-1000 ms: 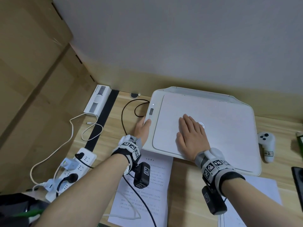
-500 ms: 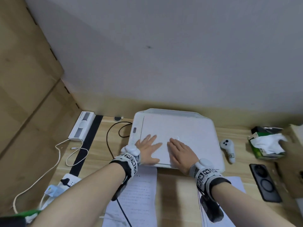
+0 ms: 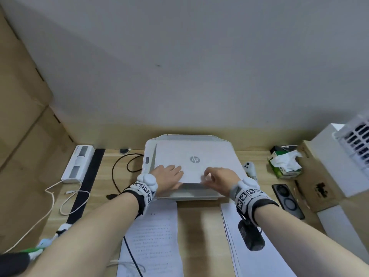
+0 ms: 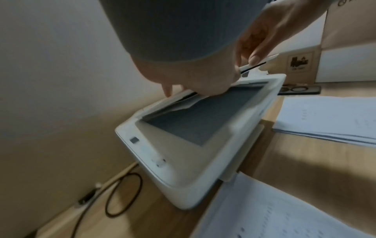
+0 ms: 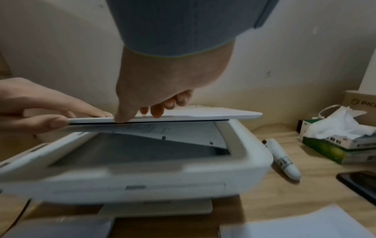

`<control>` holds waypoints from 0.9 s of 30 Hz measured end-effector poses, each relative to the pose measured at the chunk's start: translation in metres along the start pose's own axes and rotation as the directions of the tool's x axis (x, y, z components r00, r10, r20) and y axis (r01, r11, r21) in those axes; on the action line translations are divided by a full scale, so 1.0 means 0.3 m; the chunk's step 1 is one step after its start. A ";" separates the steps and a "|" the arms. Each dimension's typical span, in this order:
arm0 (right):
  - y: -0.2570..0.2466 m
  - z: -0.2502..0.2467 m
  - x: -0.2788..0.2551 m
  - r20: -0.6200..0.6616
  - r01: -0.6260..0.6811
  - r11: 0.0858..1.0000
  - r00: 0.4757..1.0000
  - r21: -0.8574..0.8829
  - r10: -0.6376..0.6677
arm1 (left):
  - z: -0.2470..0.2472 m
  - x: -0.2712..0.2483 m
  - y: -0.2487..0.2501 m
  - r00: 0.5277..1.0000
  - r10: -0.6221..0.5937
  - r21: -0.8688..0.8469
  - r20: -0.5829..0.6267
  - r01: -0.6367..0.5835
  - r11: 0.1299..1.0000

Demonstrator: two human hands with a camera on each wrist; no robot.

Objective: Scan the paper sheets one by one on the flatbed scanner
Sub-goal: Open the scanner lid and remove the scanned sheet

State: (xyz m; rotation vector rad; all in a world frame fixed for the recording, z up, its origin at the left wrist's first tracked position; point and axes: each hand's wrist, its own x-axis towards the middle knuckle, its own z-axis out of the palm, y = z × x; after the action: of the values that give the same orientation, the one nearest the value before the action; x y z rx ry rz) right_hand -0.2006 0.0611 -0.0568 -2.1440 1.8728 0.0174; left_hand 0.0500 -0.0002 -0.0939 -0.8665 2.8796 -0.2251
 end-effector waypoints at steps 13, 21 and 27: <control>-0.083 -0.415 0.255 -0.410 -0.092 0.995 0.909 -0.038 0.068 | -0.401 0.166 -0.325 0.610 -0.784 -0.618 -0.114 0.574 0.537; -0.044 -0.426 0.437 -0.397 0.004 1.000 0.918 0.012 0.001 | -0.405 0.319 -0.411 0.328 -0.932 -0.876 0.153 0.481 0.026; 0.007 -0.395 0.568 -0.432 0.033 0.999 0.901 -0.025 -0.041 | -0.364 0.403 -0.482 0.334 -0.900 -0.865 0.281 0.493 -0.087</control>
State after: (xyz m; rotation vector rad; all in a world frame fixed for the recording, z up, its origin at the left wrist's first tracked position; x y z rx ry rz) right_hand -0.1982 -0.1310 0.0220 -2.3396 2.0608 -0.4936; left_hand 0.0097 -0.1750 0.0295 -2.9125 2.0704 1.3731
